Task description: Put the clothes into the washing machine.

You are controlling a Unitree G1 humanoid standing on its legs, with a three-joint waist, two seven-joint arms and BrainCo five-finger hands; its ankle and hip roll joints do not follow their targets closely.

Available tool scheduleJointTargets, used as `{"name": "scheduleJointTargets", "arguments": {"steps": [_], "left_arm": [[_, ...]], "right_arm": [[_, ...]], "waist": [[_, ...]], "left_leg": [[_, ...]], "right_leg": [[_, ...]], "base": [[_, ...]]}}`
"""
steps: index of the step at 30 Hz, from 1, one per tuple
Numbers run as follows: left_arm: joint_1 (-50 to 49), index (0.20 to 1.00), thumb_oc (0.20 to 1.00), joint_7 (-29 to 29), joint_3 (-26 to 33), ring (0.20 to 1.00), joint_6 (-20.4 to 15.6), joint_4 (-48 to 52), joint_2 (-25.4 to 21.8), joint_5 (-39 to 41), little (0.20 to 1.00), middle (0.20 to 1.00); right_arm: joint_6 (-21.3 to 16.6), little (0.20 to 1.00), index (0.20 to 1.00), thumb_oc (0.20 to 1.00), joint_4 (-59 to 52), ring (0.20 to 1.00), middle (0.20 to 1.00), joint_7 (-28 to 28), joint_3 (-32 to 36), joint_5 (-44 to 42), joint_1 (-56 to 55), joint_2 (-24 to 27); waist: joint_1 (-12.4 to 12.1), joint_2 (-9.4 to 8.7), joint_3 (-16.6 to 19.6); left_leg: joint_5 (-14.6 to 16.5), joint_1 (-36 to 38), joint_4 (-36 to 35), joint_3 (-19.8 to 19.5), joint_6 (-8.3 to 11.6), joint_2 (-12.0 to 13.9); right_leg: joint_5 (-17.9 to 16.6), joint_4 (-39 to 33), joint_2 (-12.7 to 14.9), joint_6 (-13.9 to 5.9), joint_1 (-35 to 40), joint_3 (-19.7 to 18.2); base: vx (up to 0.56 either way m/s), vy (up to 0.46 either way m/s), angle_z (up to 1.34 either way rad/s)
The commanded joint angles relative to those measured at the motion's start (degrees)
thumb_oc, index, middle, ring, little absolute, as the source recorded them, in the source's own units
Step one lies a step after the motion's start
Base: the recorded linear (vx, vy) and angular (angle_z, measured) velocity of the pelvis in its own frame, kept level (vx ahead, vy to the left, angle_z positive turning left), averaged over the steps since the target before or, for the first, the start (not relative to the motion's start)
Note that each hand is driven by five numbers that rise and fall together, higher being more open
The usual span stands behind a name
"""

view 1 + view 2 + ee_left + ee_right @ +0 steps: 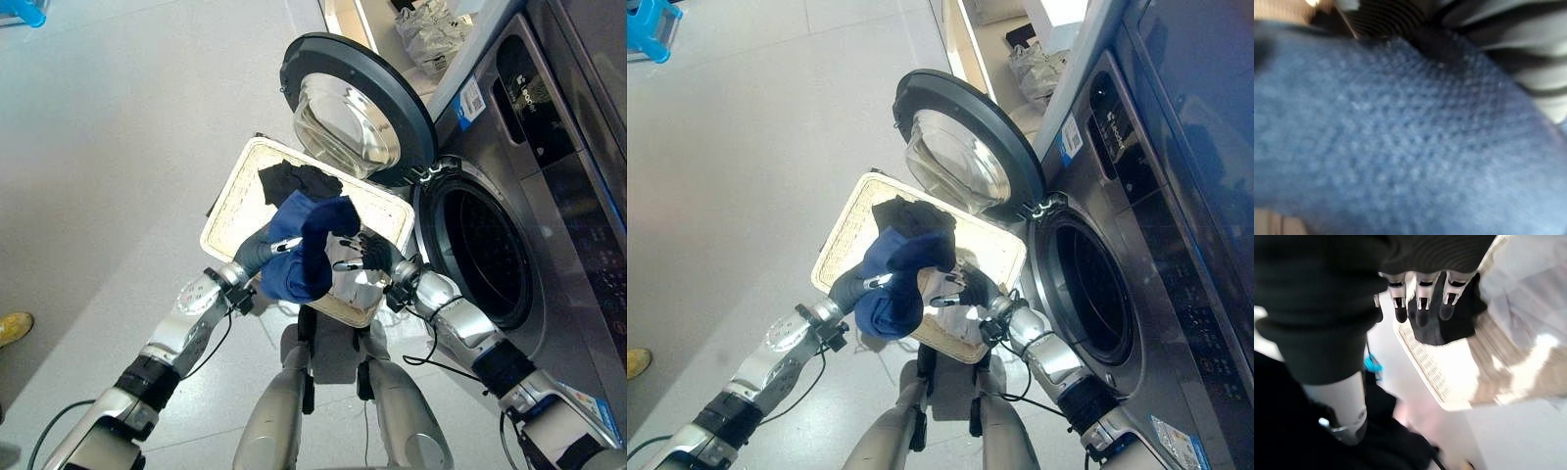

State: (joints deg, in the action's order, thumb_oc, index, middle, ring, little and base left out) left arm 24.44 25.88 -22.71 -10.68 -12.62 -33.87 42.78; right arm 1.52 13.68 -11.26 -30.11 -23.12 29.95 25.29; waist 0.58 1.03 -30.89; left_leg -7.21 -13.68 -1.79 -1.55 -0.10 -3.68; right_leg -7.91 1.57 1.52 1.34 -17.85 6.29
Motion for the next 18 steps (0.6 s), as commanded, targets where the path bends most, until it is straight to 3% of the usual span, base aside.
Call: {"name": "scheduleJointTargets", "arguments": {"steps": [1,8,16,17,18], "left_arm": [[0.5,0.2,0.2,2.5,0.2,0.2,-1.5,5.4,1.4,4.7,0.2,0.2],[3.2,0.2,0.2,0.2,-2.7,0.2,-0.9,5.9,0.2,4.7,0.2,0.2],[3.8,0.2,0.2,-0.2,-3.7,0.2,-1.0,5.4,-0.3,5.0,0.2,0.2],[4.5,0.2,0.2,-3.0,-5.5,0.2,-1.9,5.1,-0.5,4.7,0.2,0.2],[4.5,0.2,0.2,-3.0,-5.5,0.2,-1.9,5.1,-0.5,4.7,0.2,0.2]], "right_arm": [[2.5,1.0,1.0,1.0,-4.6,1.0,1.0,-2.4,-1.7,-1.6,-0.6,1.0],[13.9,1.0,1.0,1.0,-5.6,1.0,1.0,-13.0,-6.7,-12.0,0.0,1.3],[16.2,1.0,1.0,1.0,-6.3,1.0,1.0,-15.5,-8.2,-15.9,-0.3,1.5],[19.8,1.0,1.0,1.0,-6.9,1.0,1.0,-17.3,-10.4,-24.4,-1.1,1.0],[19.8,1.0,1.0,1.0,-6.9,1.0,1.0,-17.3,-10.4,-24.4,-1.1,1.0]], "waist": [[0.9,1.43,2.8],[0.8,0.74,2.4],[0.8,0.47,2.3],[0.7,0.16,2.0],[0.7,0.16,2.0]], "left_leg": [[2.5,-1.4,2.9,4.1,1.77,-0.1],[2.0,-1.3,2.7,4.5,1.89,0.4],[1.8,-1.3,2.6,4.7,1.91,0.7],[1.4,-1.3,2.3,5.0,2.05,0.9],[1.4,-1.3,2.3,5.0,2.05,0.9]], "right_leg": [[5.3,3.5,0.0,-3.97,0.7,0.0],[5.1,3.1,-0.3,-3.8,1.0,0.1],[5.0,3.1,-0.5,-3.78,1.0,0.1],[4.6,2.6,-0.7,-3.76,1.0,0.2],[4.6,2.6,-0.7,-3.76,1.0,0.2]], "base": [[0.0,0.0,0.0],[-0.01,-0.019,0.0],[0.0,-0.017,0.0],[-0.02,-0.04,0.0],[-0.02,-0.04,0.0]]}}
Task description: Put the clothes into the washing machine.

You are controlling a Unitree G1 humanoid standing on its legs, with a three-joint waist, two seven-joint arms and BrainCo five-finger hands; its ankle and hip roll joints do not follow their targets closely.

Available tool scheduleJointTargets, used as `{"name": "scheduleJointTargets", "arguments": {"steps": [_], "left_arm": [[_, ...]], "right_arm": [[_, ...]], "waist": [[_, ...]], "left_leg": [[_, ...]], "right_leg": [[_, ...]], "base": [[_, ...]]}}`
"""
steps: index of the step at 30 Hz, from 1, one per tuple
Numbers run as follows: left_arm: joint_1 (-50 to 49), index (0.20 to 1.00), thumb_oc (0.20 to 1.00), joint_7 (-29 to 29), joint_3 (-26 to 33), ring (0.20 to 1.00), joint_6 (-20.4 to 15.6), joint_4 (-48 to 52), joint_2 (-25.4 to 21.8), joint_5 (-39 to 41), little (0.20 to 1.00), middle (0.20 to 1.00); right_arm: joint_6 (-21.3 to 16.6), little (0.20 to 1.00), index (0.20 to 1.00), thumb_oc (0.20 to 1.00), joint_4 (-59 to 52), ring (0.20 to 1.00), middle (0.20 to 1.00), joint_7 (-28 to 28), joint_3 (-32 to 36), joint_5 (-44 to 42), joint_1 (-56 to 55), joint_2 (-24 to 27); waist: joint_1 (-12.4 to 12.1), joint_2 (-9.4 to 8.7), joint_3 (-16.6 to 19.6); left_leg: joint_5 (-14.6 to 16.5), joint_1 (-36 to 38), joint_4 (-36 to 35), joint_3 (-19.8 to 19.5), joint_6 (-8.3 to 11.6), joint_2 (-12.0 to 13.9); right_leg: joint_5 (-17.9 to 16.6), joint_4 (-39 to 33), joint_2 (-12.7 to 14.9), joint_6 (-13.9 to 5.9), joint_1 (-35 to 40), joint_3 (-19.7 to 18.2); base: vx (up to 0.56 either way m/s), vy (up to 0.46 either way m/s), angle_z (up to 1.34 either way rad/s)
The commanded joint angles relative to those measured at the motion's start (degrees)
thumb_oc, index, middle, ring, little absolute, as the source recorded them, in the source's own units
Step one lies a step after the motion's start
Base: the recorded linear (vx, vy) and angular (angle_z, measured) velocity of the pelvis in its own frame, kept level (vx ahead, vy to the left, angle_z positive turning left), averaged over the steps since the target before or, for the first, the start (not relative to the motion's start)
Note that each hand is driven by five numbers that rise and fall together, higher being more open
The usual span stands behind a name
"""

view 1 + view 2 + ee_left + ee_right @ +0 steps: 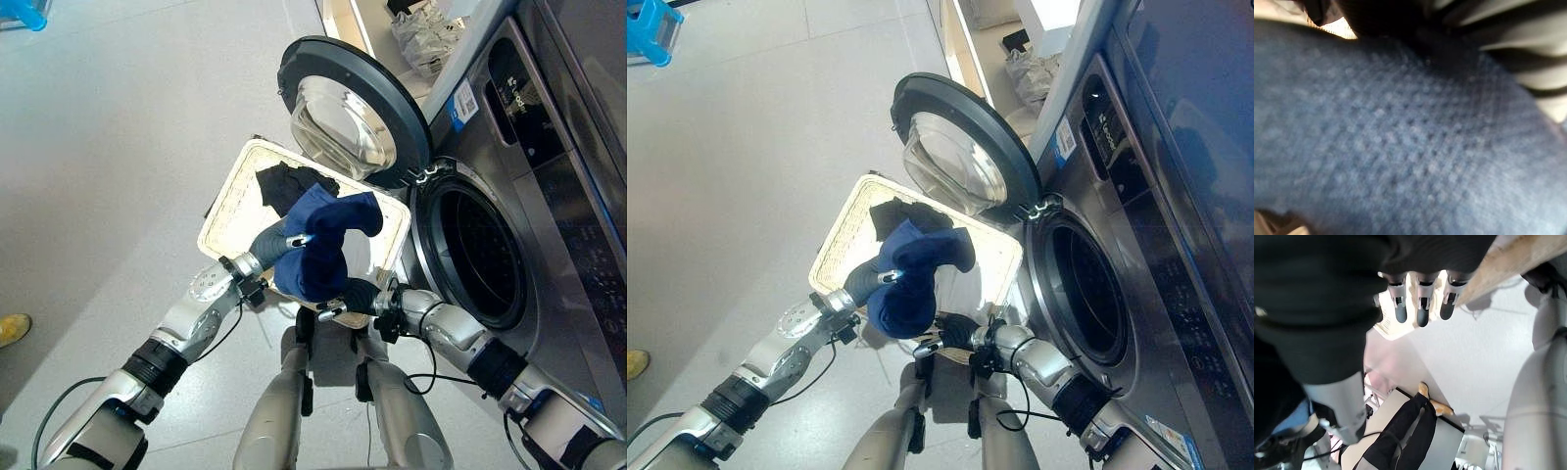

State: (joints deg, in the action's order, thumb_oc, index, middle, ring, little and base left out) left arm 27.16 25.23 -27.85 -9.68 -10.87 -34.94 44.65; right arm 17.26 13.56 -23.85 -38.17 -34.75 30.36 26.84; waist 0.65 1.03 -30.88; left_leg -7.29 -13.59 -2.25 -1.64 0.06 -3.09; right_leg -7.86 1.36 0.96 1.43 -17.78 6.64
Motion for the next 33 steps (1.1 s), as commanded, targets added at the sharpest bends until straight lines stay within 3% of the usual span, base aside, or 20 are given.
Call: {"name": "scheduleJointTargets", "arguments": {"steps": [1,2,3,4,5,7,10,14,19,24,25,29,33], "left_arm": [[1.8,0.2,0.2,-2.4,-0.3,0.2,-2.9,3.4,0.6,2.8,0.2,0.2],[1.8,0.2,0.2,-2.4,-0.3,0.2,-2.9,3.4,0.6,2.8,0.2,0.2],[1.8,0.2,0.2,-5.5,-1.0,0.2,-4.6,2.8,0.7,1.4,0.2,0.2],[1.8,0.2,0.2,-5.5,-1.0,0.2,-4.6,2.8,0.7,1.4,0.2,0.2],[1.5,0.2,0.2,-15.0,-1.4,0.2,-7.5,1.8,0.7,-4.9,0.2,0.2],[0.9,0.2,0.2,-33.5,-0.3,0.2,-10.8,0.1,1.0,-16.7,0.2,0.2],[-0.4,0.2,0.2,-45.3,3.6,0.2,-13.0,-0.5,1.5,-25.6,0.2,0.2],[-2.4,0.2,0.2,-48.9,6.6,0.2,-15.2,0.8,3.1,-29.3,0.2,0.2],[-2.5,0.2,0.2,-49.1,6.9,0.2,-15.1,1.2,4.1,-31.0,0.2,0.2],[-2.4,0.2,0.2,-52.3,6.5,0.2,-15.3,2.0,4.7,-34.6,0.2,0.2],[-2.3,0.2,0.2,-53.0,6.6,0.2,-15.7,2.2,4.8,-35.2,0.2,0.2],[-3.0,0.2,0.2,-52.2,6.9,0.2,-16.0,3.2,5.0,-35.2,0.2,0.2],[-3.5,0.2,0.2,-50.8,6.1,0.2,-14.3,4.5,5.8,-36.7,0.2,0.2]], "right_arm": [[4.0,1.0,1.0,1.0,-6.8,1.0,1.0,-4.7,-2.3,-12.8,-1.6,-0.6],[4.0,1.0,1.0,1.0,-6.8,1.0,1.0,-4.7,-2.3,-12.8,-1.6,-0.6],[5.4,1.0,1.0,1.0,-7.0,1.0,1.0,-4.3,-2.7,-21.2,-2.8,-1.8],[5.4,1.0,1.0,1.0,-7.0,1.0,1.0,-4.3,-2.7,-21.2,-2.8,-1.8],[3.1,1.0,1.0,1.0,-6.9,1.0,1.0,-4.7,-3.0,-22.7,-3.8,-3.3],[-2.2,1.0,1.0,1.0,-6.8,1.0,1.0,-4.0,-3.3,-14.7,-3.4,-3.4],[-4.6,1.0,1.0,1.0,-5.5,1.0,1.0,-2.0,-1.9,-13.4,-3.0,-2.8],[-6.3,1.0,1.0,1.0,-4.0,1.0,1.0,-0.7,0.0,-14.5,-3.6,-3.1],[-7.1,1.0,1.0,1.0,-3.5,1.0,1.0,1.2,1.0,-15.3,-4.1,-4.0],[-7.5,1.0,1.0,1.0,-3.4,1.0,1.0,6.6,1.6,-15.1,-4.6,-5.1],[-8.6,1.0,1.0,1.0,-3.3,1.0,1.0,10.2,2.1,-15.2,-4.8,-5.4],[-9.6,1.0,1.0,1.0,-3.4,1.0,1.0,12.5,2.9,-14.0,-5.5,-5.6],[-13.4,1.0,1.0,1.0,-4.4,1.0,1.0,16.3,4.1,-13.3,-6.6,-6.2]], "waist": [[0.6,0.16,2.0],[0.6,0.16,2.0],[0.6,-0.05,1.5],[0.6,-0.05,1.5],[0.4,-0.17,1.1],[0.0,-0.39,1.1],[-0.8,-0.77,1.1],[-1.6,-1.13,1.1],[-1.7,-1.26,1.1],[-1.4,-1.22,1.1],[-1.2,-1.15,1.1],[-1.0,-1.07,1.1],[-0.7,-0.9,1.1]], "left_leg": [[1.5,-1.4,2.7,5.1,1.89,0.3],[1.5,-1.4,2.7,5.1,1.89,0.3],[1.3,-1.7,2.6,5.5,2.05,0.6],[1.3,-1.7,2.6,5.5,2.05,0.6],[1.0,-2.2,2.4,5.7,2.19,0.6],[0.7,-2.9,2.2,5.6,2.27,0.6],[0.7,-3.2,2.4,5.1,2.25,0.3],[1.0,-3.7,3.0,4.4,2.31,0.1],[1.2,-3.6,3.0,4.3,2.27,0.1],[1.3,-3.2,2.8,4.2,2.19,0.1],[1.3,-3.0,2.7,4.2,2.12,0.0],[1.4,-2.8,2.4,4.0,2.01,0.0],[1.6,-2.6,2.3,4.0,1.83,-0.1]], "right_leg": [[4.5,2.8,-0.2,-3.86,0.9,-0.2],[4.5,2.8,-0.2,-3.86,0.9,-0.2],[4.0,2.3,-0.1,-3.96,0.6,0.1],[4.0,2.3,-0.1,-3.96,0.6,0.1],[3.4,1.6,-0.1,-4.06,0.2,0.6],[3.1,1.0,0.0,-4.12,-0.2,0.9],[3.2,0.6,0.2,-4.03,-0.2,1.4],[3.5,0.9,0.4,-3.94,-0.3,2.0],[3.5,1.0,0.4,-4.02,-0.3,2.2],[3.6,1.2,0.2,-4.0,-0.2,1.8],[3.6,1.2,0.1,-3.98,-0.2,1.5],[3.7,1.2,0.0,-3.95,-0.2,1.2],[3.9,1.5,-0.1,-4.05,-0.1,1.0]], "base": [[0.0,0.0,0.0],[0.0,0.0,0.0],[0.0,0.0,0.0],[-0.06,-0.03,-0.05],[-0.05,-0.022,-0.09],[-0.05,-0.035,-0.16],[-0.02,-0.045,-0.09],[0.0,-0.051,0.05],[0.0,-0.011,0.05],[0.0,0.0,0.0],[0.0,0.0,0.0],[0.0,0.0,0.0],[0.0,0.0,0.0]]}}
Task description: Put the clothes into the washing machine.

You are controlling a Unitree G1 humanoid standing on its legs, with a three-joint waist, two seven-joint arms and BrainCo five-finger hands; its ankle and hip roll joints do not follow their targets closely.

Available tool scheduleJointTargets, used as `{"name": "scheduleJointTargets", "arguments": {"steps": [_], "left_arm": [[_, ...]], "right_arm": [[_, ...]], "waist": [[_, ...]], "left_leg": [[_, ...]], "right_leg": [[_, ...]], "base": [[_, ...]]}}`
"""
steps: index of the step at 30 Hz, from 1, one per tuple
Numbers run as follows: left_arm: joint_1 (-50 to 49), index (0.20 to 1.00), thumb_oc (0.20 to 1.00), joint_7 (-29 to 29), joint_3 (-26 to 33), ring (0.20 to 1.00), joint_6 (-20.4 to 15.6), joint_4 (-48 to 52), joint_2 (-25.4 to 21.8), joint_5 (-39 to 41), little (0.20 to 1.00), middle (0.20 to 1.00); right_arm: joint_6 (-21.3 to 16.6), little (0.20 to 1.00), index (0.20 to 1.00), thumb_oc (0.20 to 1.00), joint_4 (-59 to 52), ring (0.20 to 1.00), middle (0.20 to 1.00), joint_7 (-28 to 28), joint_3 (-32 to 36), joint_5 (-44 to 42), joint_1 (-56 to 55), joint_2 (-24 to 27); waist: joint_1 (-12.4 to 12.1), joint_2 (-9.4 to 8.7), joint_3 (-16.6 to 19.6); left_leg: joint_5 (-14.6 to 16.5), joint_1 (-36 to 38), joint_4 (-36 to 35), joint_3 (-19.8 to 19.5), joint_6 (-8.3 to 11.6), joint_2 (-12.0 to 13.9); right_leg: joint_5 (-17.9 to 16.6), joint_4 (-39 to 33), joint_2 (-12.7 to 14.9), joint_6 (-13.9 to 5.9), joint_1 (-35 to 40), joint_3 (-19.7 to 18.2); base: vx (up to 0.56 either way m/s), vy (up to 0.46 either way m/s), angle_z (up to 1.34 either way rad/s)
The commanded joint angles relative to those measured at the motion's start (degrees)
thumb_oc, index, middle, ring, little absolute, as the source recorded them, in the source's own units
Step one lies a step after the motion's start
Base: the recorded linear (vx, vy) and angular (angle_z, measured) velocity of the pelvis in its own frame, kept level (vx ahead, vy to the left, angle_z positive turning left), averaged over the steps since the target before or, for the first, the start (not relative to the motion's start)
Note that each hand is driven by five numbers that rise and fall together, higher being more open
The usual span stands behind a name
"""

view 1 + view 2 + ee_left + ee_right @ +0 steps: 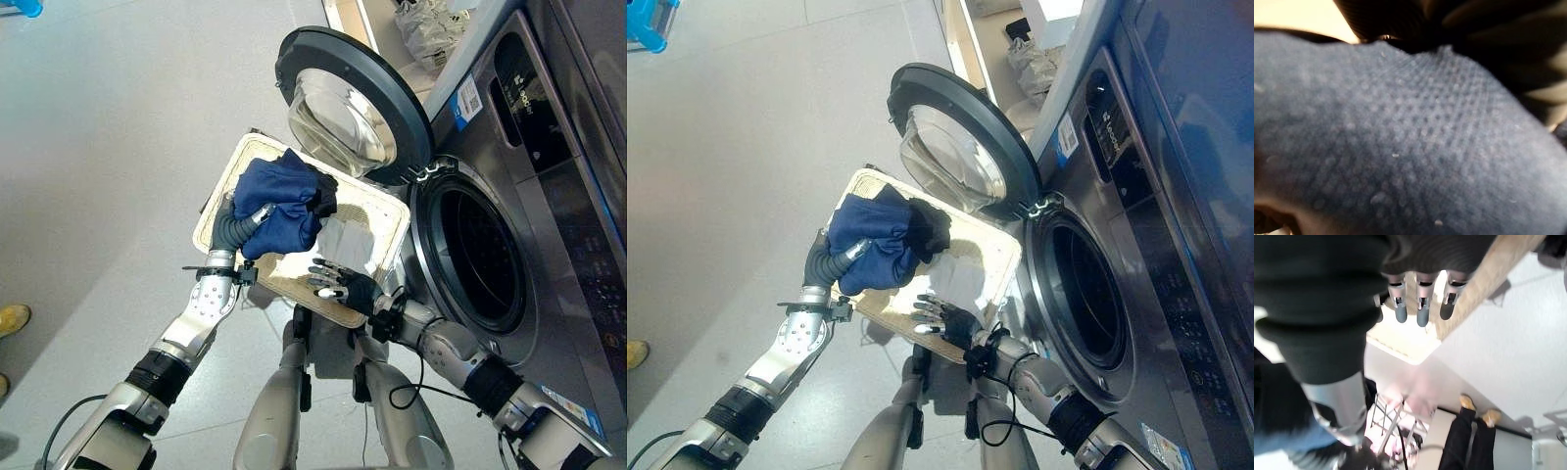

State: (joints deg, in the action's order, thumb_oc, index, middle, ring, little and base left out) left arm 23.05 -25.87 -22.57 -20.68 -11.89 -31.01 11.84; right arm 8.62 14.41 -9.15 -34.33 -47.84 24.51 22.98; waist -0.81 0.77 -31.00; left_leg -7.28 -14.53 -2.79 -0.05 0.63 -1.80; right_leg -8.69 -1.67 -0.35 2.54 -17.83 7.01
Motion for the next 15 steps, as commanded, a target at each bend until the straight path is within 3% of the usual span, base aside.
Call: {"name": "scheduleJointTargets", "arguments": {"steps": [1,4,6,7,15], "left_arm": [[0.6,0.2,0.2,0.3,0.7,0.2,-3.1,5.5,1.9,-4.2,0.2,0.2],[0.7,0.2,0.2,-2.3,-0.2,0.2,-1.2,5.2,1.7,-7.0,0.2,0.2],[0.8,0.2,0.2,-2.9,-0.3,0.2,-1.1,5.1,1.7,-7.3,0.2,0.2],[0.5,0.2,0.2,-6.2,0.1,0.2,-0.4,4.3,1.7,-8.9,0.2,0.2],[-0.8,0.2,0.2,-7.0,0.1,0.2,0.8,3.3,2.9,-10.7,0.2,0.2]], "right_arm": [[-5.5,1.0,1.0,1.0,-5.6,1.0,1.0,2.0,0.4,0.0,-0.8,-2.3],[-10.1,1.0,1.0,1.0,-7.4,1.0,1.0,6.0,1.3,0.5,-0.9,-2.8],[-10.5,1.0,1.0,1.0,-7.6,1.0,1.0,6.6,1.4,0.6,-1.0,-2.9],[-12.8,1.0,1.0,1.0,-8.3,1.0,1.0,9.1,2.2,1.8,-1.5,-3.4],[-13.3,1.0,1.0,1.0,-10.7,1.0,1.0,9.8,2.4,2.1,-3.4,-4.0]], "waist": [[0.8,-0.62,1.2],[1.2,-0.47,1.2],[1.2,-0.45,1.2],[1.5,-0.36,1.2],[1.9,-0.17,1.2]], "left_leg": [[1.6,-1.6,2.9,2.4,1.23,-1.5],[1.8,-1.5,2.9,2.2,1.09,-1.6],[1.8,-1.5,3.0,2.2,1.08,-1.6],[1.9,-1.4,2.8,2.3,1.0,-1.7],[2.1,-1.3,2.8,2.4,0.79,-1.8]], "right_leg": [[4.7,4.5,1.2,-5.18,-0.1,0.6],[4.7,4.7,1.1,-5.24,-0.1,0.2],[4.7,4.7,1.1,-5.25,-0.2,0.1],[4.8,4.8,1.0,-5.26,-0.3,-0.3],[4.9,5.0,1.0,-5.37,-0.4,-0.8]], "base": [[0.0,0.0,0.0],[0.01,0.01,0.0],[0.01,0.019,-0.01],[0.02,0.043,-0.01],[0.02,0.025,-0.04]]}}
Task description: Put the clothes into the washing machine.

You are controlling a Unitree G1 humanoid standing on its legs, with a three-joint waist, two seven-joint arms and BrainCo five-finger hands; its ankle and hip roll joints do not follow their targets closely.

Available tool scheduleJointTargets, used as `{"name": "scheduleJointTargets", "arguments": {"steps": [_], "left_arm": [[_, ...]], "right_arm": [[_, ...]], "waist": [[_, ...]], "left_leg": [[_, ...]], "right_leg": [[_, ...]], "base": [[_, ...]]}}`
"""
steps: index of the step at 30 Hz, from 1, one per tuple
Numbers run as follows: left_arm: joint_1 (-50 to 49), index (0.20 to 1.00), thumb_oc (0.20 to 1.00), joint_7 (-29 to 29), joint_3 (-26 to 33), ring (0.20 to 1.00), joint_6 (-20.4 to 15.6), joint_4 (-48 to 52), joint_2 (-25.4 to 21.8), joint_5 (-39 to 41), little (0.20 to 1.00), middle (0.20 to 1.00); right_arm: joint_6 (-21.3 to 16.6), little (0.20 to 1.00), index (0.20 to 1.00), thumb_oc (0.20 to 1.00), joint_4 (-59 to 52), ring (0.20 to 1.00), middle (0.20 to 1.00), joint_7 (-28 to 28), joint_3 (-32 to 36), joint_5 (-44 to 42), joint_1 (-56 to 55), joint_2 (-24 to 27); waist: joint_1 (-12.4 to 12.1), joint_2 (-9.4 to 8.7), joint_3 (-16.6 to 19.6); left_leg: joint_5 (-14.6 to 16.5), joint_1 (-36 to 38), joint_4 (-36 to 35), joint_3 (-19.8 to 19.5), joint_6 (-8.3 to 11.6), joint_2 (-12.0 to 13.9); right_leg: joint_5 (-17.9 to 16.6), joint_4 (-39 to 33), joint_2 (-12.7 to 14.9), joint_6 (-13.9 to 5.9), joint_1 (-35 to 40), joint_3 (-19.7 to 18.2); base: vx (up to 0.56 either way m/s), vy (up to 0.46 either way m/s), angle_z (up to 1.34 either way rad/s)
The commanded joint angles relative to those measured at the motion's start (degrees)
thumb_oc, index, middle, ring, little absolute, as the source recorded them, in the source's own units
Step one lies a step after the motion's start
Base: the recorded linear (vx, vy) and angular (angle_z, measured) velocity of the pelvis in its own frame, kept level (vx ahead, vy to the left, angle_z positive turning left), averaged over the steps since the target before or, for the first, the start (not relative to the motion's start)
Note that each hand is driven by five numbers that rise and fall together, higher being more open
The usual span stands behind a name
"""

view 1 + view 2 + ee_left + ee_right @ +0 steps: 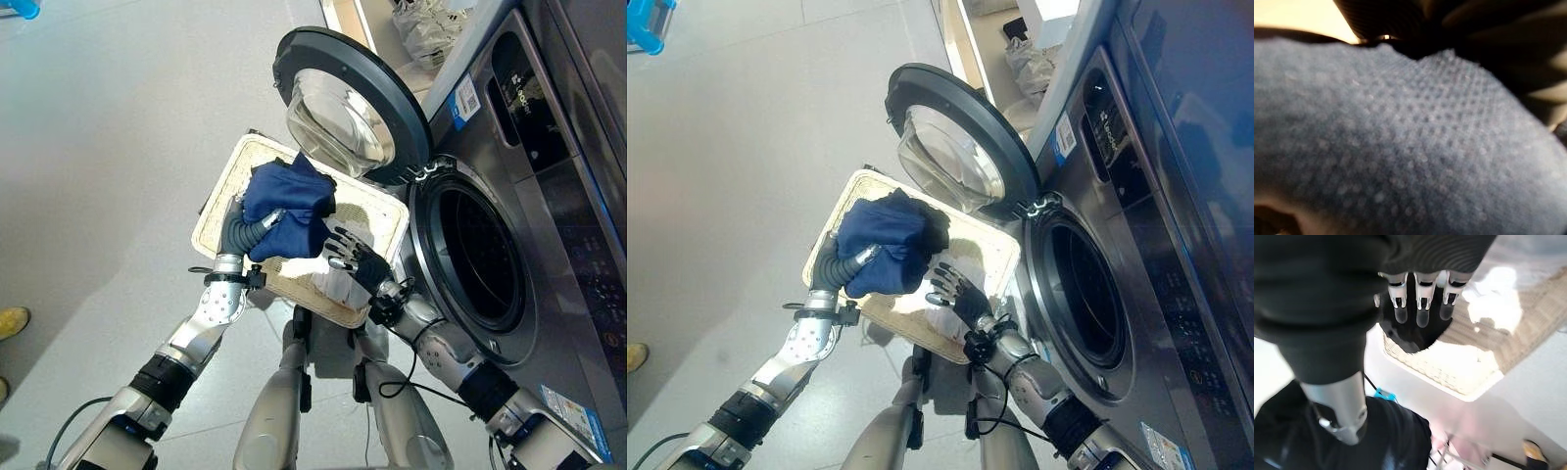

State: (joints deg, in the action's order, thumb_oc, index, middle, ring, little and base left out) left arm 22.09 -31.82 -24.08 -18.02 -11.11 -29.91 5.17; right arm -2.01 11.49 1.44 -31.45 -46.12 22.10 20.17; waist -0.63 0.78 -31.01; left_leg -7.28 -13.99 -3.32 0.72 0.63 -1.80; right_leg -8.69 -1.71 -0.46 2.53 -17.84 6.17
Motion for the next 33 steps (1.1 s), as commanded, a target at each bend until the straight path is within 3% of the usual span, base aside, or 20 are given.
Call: {"name": "scheduleJointTargets", "arguments": {"steps": [1,8,11,15,21,28,33], "left_arm": [[0.2,0.2,0.2,-0.9,1.4,0.2,-1.7,2.4,1.9,-4.2,0.2,0.2],[1.4,0.2,0.2,-2.0,-1.2,0.2,1.3,0.3,2.6,-6.7,0.2,0.2],[2.9,0.2,0.2,-2.9,-2.7,0.2,2.9,-1.8,2.8,-8.1,0.2,0.2],[4.9,0.2,0.2,-2.7,-3.5,0.2,2.6,-4.1,2.4,-8.2,0.2,0.2],[6.7,0.2,0.2,-2.0,-4.9,0.2,2.8,-5.5,2.4,-9.7,0.2,0.2],[7.5,0.2,0.2,-1.9,-6.6,0.2,1.9,-5.7,3.0,-11.1,0.2,0.2],[7.1,0.2,0.2,-0.3,-7.4,0.2,-2.5,-2.8,3.7,-11.0,0.2,0.2]], "right_arm": [[-2.8,1.0,1.0,1.0,-7.9,1.0,1.0,-1.1,-0.5,0.3,-1.1,-1.2],[-1.1,1.0,1.0,1.0,-10.1,1.0,1.0,-4.2,-2.0,-0.6,-0.3,-1.4],[1.9,1.0,1.0,1.0,-11.2,1.0,1.0,-6.4,-3.7,-0.5,1.2,-1.6],[5.3,1.0,1.0,1.0,-11.8,1.0,1.0,-7.9,-5.2,-2.1,2.5,-1.3],[7.1,1.0,1.0,1.0,-11.9,1.0,1.0,-8.6,-6.2,-3.3,3.3,-1.6],[7.8,1.0,1.0,1.0,-11.9,1.0,1.0,-7.9,-7.2,-3.7,3.4,-2.0],[8.3,1.0,1.0,1.0,-11.6,1.0,1.0,-6.4,-7.7,-5.7,2.2,-2.2]], "waist": [[1.7,-0.18,1.2],[1.9,-0.44,1.2],[1.9,-0.86,1.2],[2.0,-1.31,1.2],[2.1,-1.58,1.2],[2.3,-1.77,1.2],[2.4,-1.77,1.2]], "left_leg": [[2.1,-1.8,3.4,1.7,0.79,-1.7],[2.1,-2.2,3.6,1.5,0.68,-1.8],[2.1,-2.5,3.7,1.7,0.68,-1.7],[2.1,-2.5,3.8,2.0,0.74,-1.6],[2.1,-2.7,3.9,1.9,0.76,-1.6],[2.1,-3.1,3.9,1.9,0.76,-1.7],[2.0,-3.6,3.6,1.8,0.67,-1.7]], "right_leg": [[4.9,5.0,1.1,-5.38,-0.4,0.0],[4.8,5.2,1.0,-5.53,-0.8,-0.1],[4.8,5.3,0.8,-5.63,-1.2,-0.1],[4.7,5.4,0.7,-5.69,-1.3,-0.2],[4.5,5.3,0.5,-5.61,-1.5,-0.4],[4.4,5.1,0.4,-5.58,-1.8,-0.7],[4.2,4.9,0.2,-5.48,-2.4,-1.0]], "base": [[0.02,0.013,-0.09],[0.01,0.003,-0.02],[0.01,-0.005,-0.03],[0.0,-0.003,-0.02],[0.0,-0.001,-0.02],[0.01,0.002,-0.02],[0.01,-0.002,-0.03]]}}
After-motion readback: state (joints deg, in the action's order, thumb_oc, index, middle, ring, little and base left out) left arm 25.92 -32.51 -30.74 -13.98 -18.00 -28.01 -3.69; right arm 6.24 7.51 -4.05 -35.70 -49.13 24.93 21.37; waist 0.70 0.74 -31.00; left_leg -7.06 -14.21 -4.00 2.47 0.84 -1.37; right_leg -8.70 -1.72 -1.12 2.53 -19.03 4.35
